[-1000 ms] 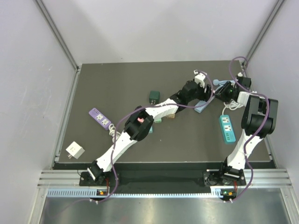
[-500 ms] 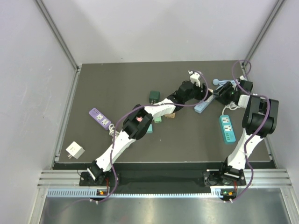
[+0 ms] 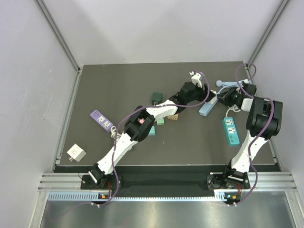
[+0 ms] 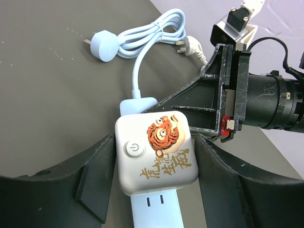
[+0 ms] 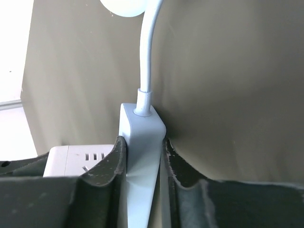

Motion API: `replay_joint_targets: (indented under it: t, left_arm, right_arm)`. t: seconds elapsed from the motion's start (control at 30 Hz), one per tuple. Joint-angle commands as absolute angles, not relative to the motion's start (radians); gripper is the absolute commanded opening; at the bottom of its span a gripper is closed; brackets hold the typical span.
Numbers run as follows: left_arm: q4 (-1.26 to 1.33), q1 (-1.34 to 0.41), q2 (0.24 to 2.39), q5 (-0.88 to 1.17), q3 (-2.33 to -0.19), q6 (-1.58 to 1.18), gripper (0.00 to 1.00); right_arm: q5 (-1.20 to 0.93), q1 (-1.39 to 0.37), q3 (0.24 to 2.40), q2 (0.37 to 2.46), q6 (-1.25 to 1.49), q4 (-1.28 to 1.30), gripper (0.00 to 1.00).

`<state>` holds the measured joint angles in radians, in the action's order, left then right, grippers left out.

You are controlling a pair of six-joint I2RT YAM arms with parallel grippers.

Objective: Pull the plug off the socket

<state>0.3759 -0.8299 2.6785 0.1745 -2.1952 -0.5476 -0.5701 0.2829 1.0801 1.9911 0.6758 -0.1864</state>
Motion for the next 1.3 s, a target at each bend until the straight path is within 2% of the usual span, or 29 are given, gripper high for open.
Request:
replay_joint_targets:
  t: [0.0, 0.27, 0.33, 0.4, 0.47, 0.8, 0.9, 1.0, 1.17, 1.27]
  left_arm:
    - [0.37, -0.856, 2.62, 0.215, -2.195, -0.554, 0.0]
    - [0.227, -0.92, 2.577, 0.045, -2.194, -0.275, 0.0]
    - [0.235, -0.911, 2.576, 0.054, -2.192, -0.325, 0.0]
    - [0.338, -0.861, 2.583, 0.191, -2.178, -0.551, 0.0]
    - [0.376, -0.842, 2.591, 0.245, -2.171, -0.694, 0.0]
    - [0.414, -0.821, 2.511, 0.262, -2.08, -0.744, 0.0]
    - [0.266, -0.854, 2.507, 0.226, -2.137, -0.591, 0.0]
    - [0.067, -0.926, 2.513, 0.056, -2.244, -0.289, 0.0]
    - [-0.023, -0.96, 2.502, -0.064, -2.261, -0.117, 0.0]
    - [-0.008, -0.963, 2.476, -0.034, -2.226, -0.142, 0.0]
  right_arm:
    - [-0.557, 0.232, 1.045, 1.99, 0.56, -0.149, 0.0]
    - [-0.463, 0.221, 1.035, 1.967, 0.518, -0.135, 0.0]
    - [-0.465, 0.221, 1.031, 1.965, 0.518, -0.14, 0.0]
    - [-0.463, 0.219, 1.023, 1.967, 0.528, -0.147, 0.0]
    - [-0.477, 0.216, 1.017, 1.979, 0.551, -0.159, 0.0]
    - [-0.492, 0.224, 1.028, 2.002, 0.569, -0.16, 0.0]
    - [-0.497, 0.226, 1.029, 2.005, 0.572, -0.161, 0.0]
    - [-0.494, 0.227, 1.028, 2.003, 0.572, -0.16, 0.0]
    - [-0.491, 0.225, 1.026, 2.002, 0.572, -0.161, 0.0]
    - [-0.491, 0.226, 1.026, 2.002, 0.572, -0.161, 0.0]
